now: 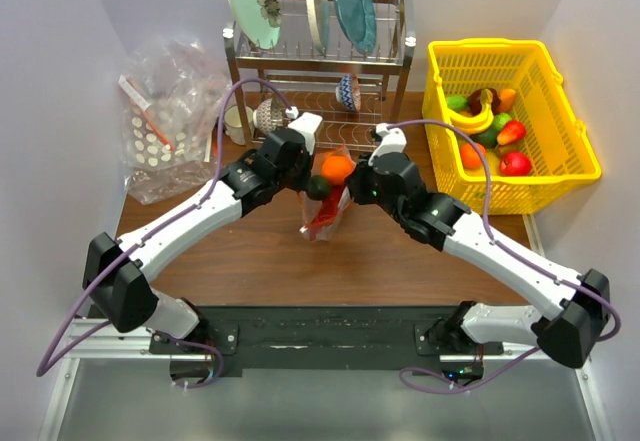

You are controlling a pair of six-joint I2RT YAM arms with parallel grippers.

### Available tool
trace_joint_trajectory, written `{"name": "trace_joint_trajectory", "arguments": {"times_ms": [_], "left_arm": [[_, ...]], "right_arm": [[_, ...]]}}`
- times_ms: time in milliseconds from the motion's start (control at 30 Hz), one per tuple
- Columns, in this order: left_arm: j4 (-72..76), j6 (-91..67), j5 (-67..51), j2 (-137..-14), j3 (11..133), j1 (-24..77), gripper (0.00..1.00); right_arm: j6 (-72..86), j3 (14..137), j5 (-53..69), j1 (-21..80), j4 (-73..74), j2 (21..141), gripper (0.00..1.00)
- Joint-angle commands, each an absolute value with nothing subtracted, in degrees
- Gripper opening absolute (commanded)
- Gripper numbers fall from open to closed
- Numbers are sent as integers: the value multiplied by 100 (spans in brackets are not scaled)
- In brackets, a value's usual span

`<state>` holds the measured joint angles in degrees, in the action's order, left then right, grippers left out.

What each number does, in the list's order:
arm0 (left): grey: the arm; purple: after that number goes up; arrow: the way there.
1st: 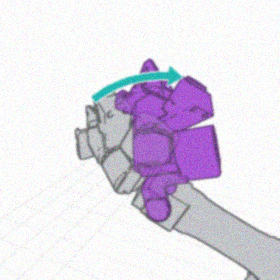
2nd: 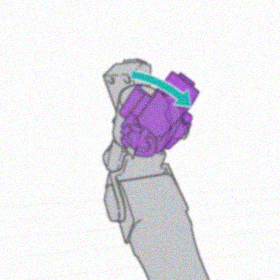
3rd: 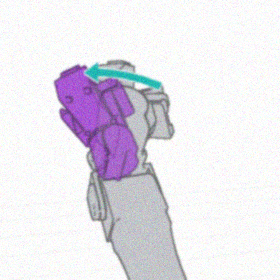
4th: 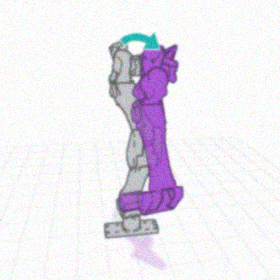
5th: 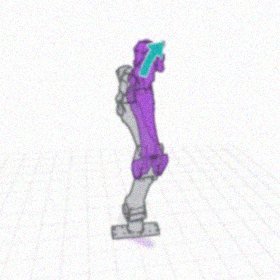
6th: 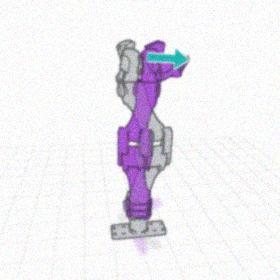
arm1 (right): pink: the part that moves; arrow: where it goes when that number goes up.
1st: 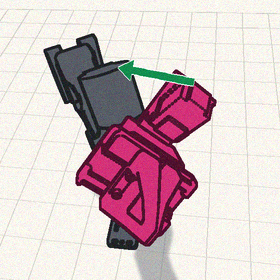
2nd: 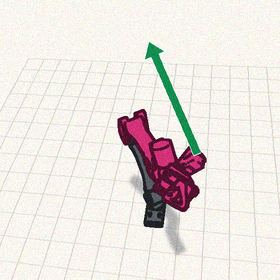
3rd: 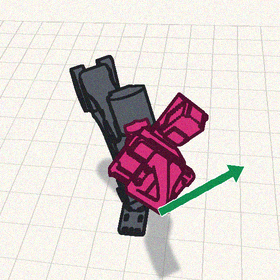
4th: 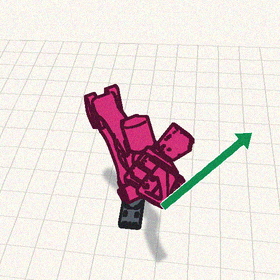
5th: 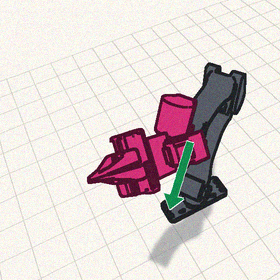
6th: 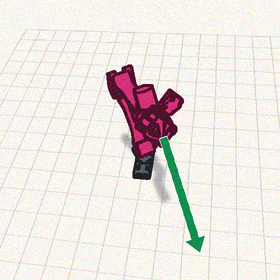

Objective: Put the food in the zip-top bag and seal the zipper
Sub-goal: Adjust the zipper food storage bag at the center of the board.

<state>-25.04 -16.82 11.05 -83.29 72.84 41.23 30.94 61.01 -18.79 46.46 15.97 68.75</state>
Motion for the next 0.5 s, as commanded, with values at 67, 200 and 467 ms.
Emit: {"name": "trace_joint_trajectory", "arguments": {"times_ms": [67,200,467], "left_arm": [[-2189,-1679,862,-8113,7172,4104,0],[-2145,-1696,800,-8033,7110,4104,0],[-2285,-1635,791,-7858,7128,4104,8]], "right_arm": [[2927,6574,-1635,4649,1828,7338,34],[2778,6759,-1942,4649,1978,7593,45],[2348,7031,-2558,4649,1873,7691,0]]}}
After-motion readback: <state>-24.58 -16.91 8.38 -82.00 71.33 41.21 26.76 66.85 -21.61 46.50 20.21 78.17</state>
